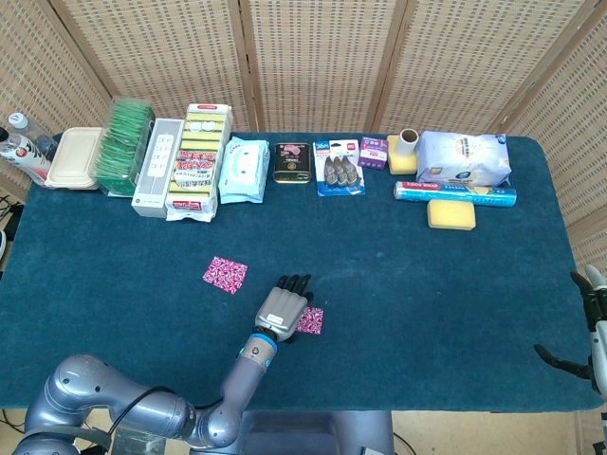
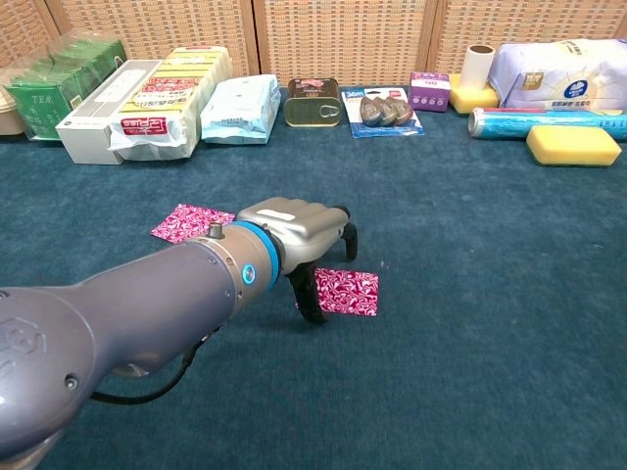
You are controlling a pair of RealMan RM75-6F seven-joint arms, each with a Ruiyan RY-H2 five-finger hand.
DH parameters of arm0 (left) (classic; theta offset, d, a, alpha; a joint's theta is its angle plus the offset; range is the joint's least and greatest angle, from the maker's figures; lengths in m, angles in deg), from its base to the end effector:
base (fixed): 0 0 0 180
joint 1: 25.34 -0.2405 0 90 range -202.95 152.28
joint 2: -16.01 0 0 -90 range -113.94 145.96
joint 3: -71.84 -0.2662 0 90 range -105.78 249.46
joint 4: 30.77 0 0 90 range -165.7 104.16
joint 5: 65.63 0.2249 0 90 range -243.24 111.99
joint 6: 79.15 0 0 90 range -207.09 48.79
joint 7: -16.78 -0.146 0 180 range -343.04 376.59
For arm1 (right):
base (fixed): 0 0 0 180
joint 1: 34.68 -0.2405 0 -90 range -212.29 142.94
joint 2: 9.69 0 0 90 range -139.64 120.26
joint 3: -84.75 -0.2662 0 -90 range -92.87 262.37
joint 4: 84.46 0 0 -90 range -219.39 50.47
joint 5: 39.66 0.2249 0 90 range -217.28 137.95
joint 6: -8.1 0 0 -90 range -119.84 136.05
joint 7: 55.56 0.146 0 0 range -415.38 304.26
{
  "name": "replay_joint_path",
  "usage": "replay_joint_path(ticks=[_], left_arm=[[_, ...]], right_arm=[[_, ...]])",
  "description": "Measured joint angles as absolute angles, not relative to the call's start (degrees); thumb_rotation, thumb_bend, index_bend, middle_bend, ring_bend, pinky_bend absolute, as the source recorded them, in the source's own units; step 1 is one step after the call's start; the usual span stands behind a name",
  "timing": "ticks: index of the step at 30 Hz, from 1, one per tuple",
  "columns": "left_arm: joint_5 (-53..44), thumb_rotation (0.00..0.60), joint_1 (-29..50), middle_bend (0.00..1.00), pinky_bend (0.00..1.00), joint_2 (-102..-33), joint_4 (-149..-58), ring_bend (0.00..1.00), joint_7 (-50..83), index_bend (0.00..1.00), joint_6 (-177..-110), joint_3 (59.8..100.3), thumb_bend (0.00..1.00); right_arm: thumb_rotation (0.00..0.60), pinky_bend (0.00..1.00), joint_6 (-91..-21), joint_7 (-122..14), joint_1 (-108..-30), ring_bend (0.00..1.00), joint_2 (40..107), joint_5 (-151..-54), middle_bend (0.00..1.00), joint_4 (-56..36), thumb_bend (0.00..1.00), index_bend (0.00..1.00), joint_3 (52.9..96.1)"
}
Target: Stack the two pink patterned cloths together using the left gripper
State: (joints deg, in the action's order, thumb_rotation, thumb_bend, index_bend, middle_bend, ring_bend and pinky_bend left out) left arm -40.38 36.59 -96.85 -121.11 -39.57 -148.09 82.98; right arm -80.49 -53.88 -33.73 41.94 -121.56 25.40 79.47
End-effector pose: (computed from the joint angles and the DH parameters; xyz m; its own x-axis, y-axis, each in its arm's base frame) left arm -0.0226 0.2777 -0.1512 0.5891 0.4297 0.6844 0.8027 -0.4086 -0.4344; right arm -0.2946 -0.1594 0.2068 0.2862 0.0606 0.9563 -0.9528 0.1233 0.2773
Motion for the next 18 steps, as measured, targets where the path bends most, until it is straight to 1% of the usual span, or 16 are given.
replay_joint_path(ticks=[4, 7, 13, 18], left_arm=[[-39.9, 0.600, 36.3, 0.00, 0.07, -97.4, -120.6, 0.01, -39.6, 0.31, -148.1, 83.1, 0.19], [-39.7, 0.600, 36.1, 0.00, 0.07, -97.7, -120.2, 0.01, -39.9, 0.35, -148.4, 83.1, 0.19], [-39.6, 0.600, 35.7, 0.00, 0.07, -98.3, -119.8, 0.01, -40.5, 0.40, -148.9, 83.5, 0.21], [-38.9, 0.600, 35.3, 0.00, 0.07, -98.6, -119.4, 0.01, -40.7, 0.41, -148.9, 83.6, 0.21]], right_arm=[[0.600, 0.00, -80.4, -53.9, -33.8, 0.00, 42.0, -121.5, 0.00, 25.4, 0.00, 0.00, 79.4], [0.600, 0.00, -80.4, -53.8, -33.8, 0.00, 41.9, -121.5, 0.00, 25.4, 0.00, 0.00, 79.4], [0.600, 0.00, -80.4, -53.7, -33.8, 0.00, 41.9, -121.6, 0.00, 25.4, 0.00, 0.00, 79.5], [0.600, 0.00, -80.4, -53.7, -33.8, 0.00, 41.8, -121.5, 0.00, 25.5, 0.00, 0.00, 79.5]])
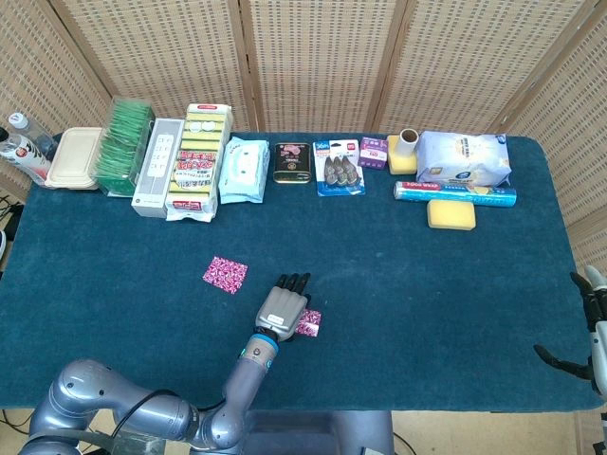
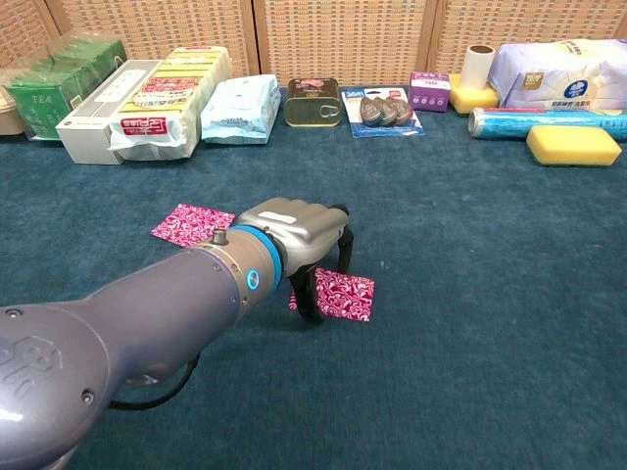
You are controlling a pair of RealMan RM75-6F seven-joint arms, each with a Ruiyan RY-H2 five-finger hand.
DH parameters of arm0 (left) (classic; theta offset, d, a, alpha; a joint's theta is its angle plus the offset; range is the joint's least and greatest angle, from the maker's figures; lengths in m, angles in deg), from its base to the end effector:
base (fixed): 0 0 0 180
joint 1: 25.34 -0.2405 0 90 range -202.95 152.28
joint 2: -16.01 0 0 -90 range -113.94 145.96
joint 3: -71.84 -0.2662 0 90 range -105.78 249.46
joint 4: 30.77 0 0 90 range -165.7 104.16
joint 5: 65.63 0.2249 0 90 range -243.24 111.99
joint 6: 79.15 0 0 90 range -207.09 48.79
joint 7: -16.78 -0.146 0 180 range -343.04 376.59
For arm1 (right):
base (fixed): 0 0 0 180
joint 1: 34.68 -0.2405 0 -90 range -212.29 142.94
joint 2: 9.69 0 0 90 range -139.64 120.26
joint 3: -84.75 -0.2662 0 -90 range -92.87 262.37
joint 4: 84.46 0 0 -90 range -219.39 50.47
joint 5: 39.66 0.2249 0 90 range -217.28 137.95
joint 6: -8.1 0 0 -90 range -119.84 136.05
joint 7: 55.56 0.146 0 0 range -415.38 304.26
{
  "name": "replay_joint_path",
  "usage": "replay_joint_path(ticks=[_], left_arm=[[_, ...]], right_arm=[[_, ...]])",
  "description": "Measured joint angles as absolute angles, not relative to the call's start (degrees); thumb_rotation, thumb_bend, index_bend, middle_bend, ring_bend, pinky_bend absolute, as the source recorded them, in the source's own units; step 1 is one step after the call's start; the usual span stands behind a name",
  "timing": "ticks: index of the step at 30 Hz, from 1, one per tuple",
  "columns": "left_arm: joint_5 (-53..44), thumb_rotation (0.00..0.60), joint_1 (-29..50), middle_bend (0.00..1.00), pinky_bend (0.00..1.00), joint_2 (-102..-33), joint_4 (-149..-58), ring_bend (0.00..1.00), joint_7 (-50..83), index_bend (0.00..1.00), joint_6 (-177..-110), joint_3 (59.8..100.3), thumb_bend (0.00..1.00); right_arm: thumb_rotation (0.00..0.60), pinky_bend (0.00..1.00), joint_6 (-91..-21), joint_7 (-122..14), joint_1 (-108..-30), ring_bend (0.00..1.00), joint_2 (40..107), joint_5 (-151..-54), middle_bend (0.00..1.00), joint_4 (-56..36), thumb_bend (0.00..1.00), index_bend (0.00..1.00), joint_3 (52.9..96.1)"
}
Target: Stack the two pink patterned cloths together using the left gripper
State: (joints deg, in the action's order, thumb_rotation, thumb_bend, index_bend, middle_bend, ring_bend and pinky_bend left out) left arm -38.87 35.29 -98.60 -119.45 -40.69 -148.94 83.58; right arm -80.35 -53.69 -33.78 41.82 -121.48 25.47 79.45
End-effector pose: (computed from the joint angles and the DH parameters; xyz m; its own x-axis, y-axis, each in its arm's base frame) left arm -0.0232 0.2774 -0.1550 0.5909 0.4126 0.6933 0.8018 -0.3951 -0.4483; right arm -0.2945 -0.1598 0.2070 0.2835 0.0592 0.9571 -0.9535 0.1235 0.2748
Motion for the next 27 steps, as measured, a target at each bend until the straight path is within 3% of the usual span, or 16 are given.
replay_joint_path(ticks=[11, 22, 27], left_arm=[[-35.9, 0.600, 34.1, 0.00, 0.07, -95.0, -122.6, 0.01, -40.5, 0.41, -148.9, 83.3, 0.21], [-33.5, 0.600, 30.0, 0.00, 0.07, -83.2, -129.3, 0.01, -37.7, 0.41, -149.8, 81.8, 0.21], [-33.3, 0.600, 28.0, 0.00, 0.07, -76.7, -130.5, 0.01, -34.2, 0.41, -146.8, 81.1, 0.21]], right_arm=[[0.600, 0.00, -80.3, -53.6, -33.8, 0.00, 41.7, -121.4, 0.00, 25.5, 0.00, 0.00, 79.5], [0.600, 0.00, -80.1, -54.4, -33.9, 0.00, 41.9, -121.4, 0.00, 25.6, 0.00, 0.00, 79.6], [0.600, 0.00, -79.8, -55.3, -34.0, 0.00, 42.3, -121.5, 0.00, 25.8, 0.00, 0.00, 79.7]])
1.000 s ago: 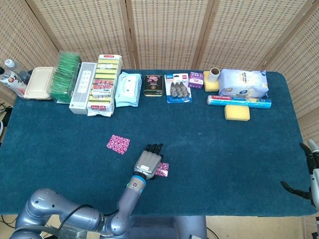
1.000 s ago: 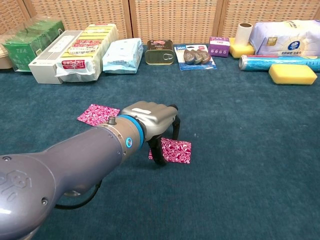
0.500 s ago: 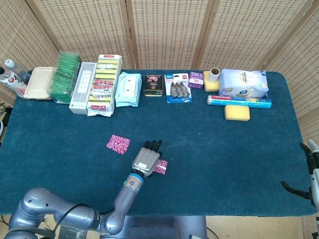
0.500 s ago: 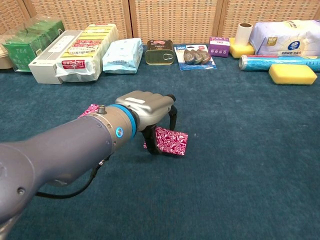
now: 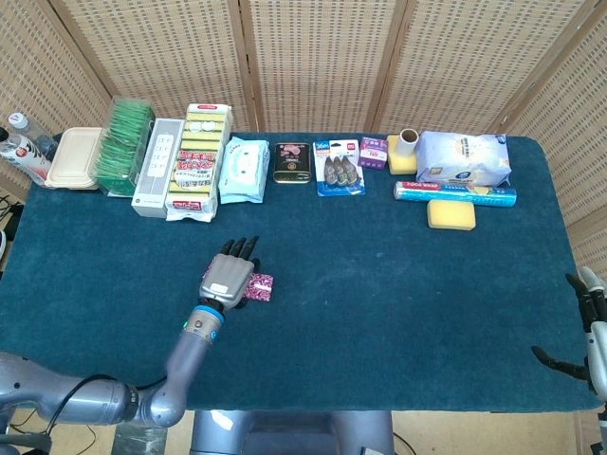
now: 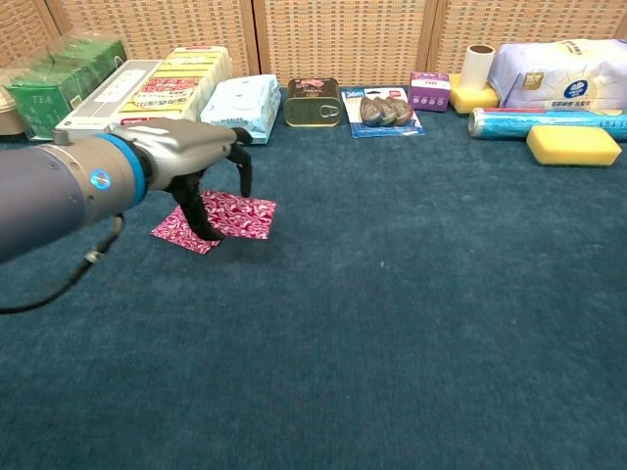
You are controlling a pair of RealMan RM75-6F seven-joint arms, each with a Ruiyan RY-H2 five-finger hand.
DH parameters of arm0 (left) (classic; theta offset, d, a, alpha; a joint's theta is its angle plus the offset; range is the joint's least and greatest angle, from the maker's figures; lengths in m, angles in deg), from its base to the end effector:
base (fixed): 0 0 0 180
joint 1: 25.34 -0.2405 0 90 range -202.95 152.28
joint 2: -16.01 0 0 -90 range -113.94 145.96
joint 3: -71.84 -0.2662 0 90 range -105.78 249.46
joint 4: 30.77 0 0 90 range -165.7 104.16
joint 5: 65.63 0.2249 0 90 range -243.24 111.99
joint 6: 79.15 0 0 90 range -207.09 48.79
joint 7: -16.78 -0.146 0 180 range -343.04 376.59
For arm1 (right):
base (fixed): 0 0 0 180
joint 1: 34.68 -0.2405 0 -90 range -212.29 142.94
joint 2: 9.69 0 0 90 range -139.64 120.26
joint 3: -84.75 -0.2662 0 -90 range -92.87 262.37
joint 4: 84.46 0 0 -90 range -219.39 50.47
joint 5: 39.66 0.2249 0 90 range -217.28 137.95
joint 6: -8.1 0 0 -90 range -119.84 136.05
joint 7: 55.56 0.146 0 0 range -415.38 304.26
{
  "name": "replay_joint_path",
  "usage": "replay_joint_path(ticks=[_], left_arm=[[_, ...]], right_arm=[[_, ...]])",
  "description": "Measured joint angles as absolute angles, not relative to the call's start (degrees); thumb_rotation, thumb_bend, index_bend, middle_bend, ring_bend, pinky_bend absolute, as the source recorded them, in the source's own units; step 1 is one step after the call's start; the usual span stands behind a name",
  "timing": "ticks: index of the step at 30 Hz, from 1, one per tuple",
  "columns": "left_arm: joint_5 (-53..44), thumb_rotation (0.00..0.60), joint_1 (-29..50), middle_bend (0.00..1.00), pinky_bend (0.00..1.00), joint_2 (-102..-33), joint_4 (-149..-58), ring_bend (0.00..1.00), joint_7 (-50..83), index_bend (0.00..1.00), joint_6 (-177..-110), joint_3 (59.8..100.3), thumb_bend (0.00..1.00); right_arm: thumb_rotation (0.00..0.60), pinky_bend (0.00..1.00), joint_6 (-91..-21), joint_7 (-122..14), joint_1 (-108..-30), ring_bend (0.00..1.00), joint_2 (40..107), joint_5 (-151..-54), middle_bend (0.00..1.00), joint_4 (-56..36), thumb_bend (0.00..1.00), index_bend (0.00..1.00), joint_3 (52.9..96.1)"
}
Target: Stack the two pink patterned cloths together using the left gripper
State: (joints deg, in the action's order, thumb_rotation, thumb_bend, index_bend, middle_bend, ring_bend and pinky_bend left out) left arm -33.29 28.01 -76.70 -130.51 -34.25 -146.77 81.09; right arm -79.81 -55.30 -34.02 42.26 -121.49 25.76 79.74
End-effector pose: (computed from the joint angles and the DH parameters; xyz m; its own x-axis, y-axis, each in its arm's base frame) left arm -0.0942 0.3257 -0.0551 0.5893 0.3418 0.7320 0.8064 -0.3031 -0.5078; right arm -0.2934 -0.1600 0.2024 0.2970 0.0429 0.9539 -0.9492 0.1224 0.2900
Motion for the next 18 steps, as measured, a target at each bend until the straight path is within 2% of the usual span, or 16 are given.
replay_joint_path(ticks=[4, 9, 18], left_arm=[[-32.5, 0.600, 26.7, 0.00, 0.07, -71.6, -130.4, 0.01, -30.0, 0.41, -141.6, 80.3, 0.21], [-29.8, 0.600, 25.2, 0.00, 0.07, -68.7, -128.1, 0.01, -23.9, 0.41, -136.4, 79.4, 0.21], [-27.5, 0.600, 25.0, 0.00, 0.07, -70.6, -118.0, 0.01, -18.7, 0.41, -131.4, 78.8, 0.21]], right_arm=[[0.600, 0.00, -79.8, -56.0, -34.1, 0.00, 42.7, -121.5, 0.00, 25.8, 0.00, 0.00, 79.8], [0.600, 0.00, -79.6, -56.3, -34.2, 0.00, 42.9, -121.4, 0.00, 25.8, 0.00, 0.00, 79.8], [0.600, 0.00, -79.7, -56.8, -34.2, 0.00, 43.0, -121.5, 0.00, 26.0, 0.00, 0.00, 79.9]])
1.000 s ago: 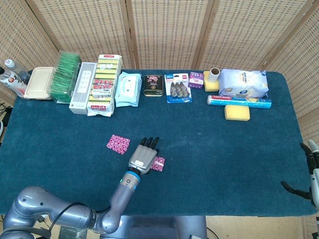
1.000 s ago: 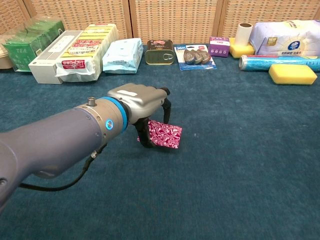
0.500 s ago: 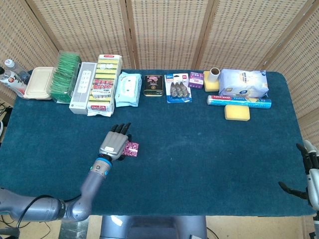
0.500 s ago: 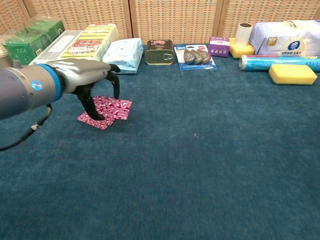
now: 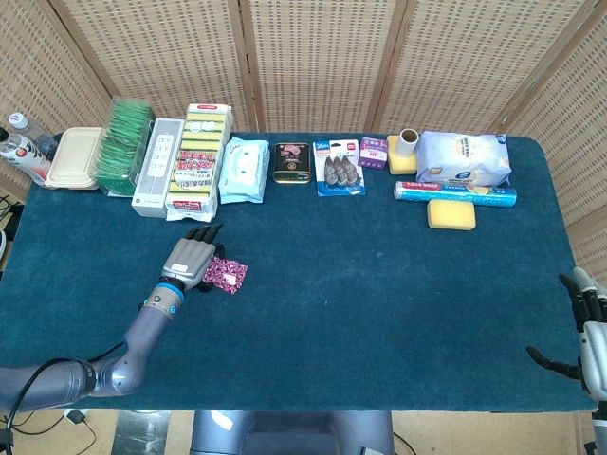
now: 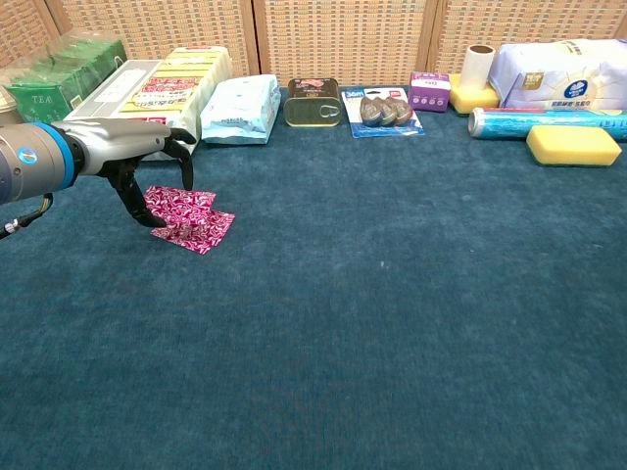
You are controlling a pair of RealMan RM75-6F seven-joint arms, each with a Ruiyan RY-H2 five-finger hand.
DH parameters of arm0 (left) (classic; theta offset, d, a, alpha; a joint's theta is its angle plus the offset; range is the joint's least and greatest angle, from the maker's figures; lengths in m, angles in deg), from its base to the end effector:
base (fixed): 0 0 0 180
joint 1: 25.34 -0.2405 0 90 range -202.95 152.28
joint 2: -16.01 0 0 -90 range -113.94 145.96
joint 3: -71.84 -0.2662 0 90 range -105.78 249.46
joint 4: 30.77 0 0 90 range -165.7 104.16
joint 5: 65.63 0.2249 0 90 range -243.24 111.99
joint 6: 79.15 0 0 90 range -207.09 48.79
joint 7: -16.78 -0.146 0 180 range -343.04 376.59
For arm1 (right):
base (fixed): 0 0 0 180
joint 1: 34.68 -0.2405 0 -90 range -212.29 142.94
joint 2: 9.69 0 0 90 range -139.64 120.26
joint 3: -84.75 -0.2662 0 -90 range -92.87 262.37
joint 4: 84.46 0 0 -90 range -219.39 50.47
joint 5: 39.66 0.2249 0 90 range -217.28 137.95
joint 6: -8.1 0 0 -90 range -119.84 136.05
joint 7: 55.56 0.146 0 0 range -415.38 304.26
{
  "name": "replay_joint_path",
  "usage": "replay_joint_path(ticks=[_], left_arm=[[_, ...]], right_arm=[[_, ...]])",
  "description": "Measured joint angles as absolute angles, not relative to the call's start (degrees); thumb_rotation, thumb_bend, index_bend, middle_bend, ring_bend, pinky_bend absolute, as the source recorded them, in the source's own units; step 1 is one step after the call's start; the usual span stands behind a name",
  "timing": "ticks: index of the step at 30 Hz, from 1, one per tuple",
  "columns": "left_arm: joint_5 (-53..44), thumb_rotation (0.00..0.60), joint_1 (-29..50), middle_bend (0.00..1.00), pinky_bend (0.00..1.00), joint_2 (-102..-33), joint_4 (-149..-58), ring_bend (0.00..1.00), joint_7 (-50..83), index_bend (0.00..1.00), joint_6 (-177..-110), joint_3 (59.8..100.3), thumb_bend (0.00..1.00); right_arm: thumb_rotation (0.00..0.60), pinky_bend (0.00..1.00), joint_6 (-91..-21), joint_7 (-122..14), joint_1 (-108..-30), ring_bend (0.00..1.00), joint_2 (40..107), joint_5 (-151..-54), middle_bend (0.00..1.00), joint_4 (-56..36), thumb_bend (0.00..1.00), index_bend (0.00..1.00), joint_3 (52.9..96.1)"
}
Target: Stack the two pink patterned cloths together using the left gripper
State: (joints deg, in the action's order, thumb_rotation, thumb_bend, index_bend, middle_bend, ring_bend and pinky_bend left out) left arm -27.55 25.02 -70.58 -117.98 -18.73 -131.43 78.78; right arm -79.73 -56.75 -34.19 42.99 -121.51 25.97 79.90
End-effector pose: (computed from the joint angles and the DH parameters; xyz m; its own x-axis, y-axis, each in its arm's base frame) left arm -0.1652 0.3688 -0.0354 0.5506 0.4027 0.7313 0.8347 -0.2575 -0.4867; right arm -0.2919 -0.1603 0.1978 0.3052 0.0367 0.9516 -0.9466 0.1210 0.2989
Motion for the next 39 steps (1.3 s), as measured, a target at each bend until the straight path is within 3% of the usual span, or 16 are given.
replay_joint_path(ticks=[17, 25, 39], left_arm=[[-29.9, 0.600, 26.9, 0.00, 0.07, -73.8, -114.7, 0.01, -21.6, 0.38, -132.1, 77.4, 0.22], [-30.6, 0.600, 27.3, 0.00, 0.07, -74.1, -114.7, 0.01, -22.5, 0.24, -132.3, 76.9, 0.22], [-31.1, 0.600, 27.8, 0.00, 0.07, -74.0, -117.0, 0.01, -23.8, 0.19, -132.7, 76.4, 0.22]], right_arm=[[0.600, 0.00, -79.9, -56.1, -34.1, 0.00, 42.7, -121.5, 0.00, 25.9, 0.00, 0.00, 79.8], [0.600, 0.00, -79.9, -56.0, -34.1, 0.00, 42.7, -121.5, 0.00, 25.9, 0.00, 0.00, 79.8], [0.600, 0.00, -80.0, -55.7, -34.1, 0.00, 42.5, -121.4, 0.00, 25.9, 0.00, 0.00, 79.7]])
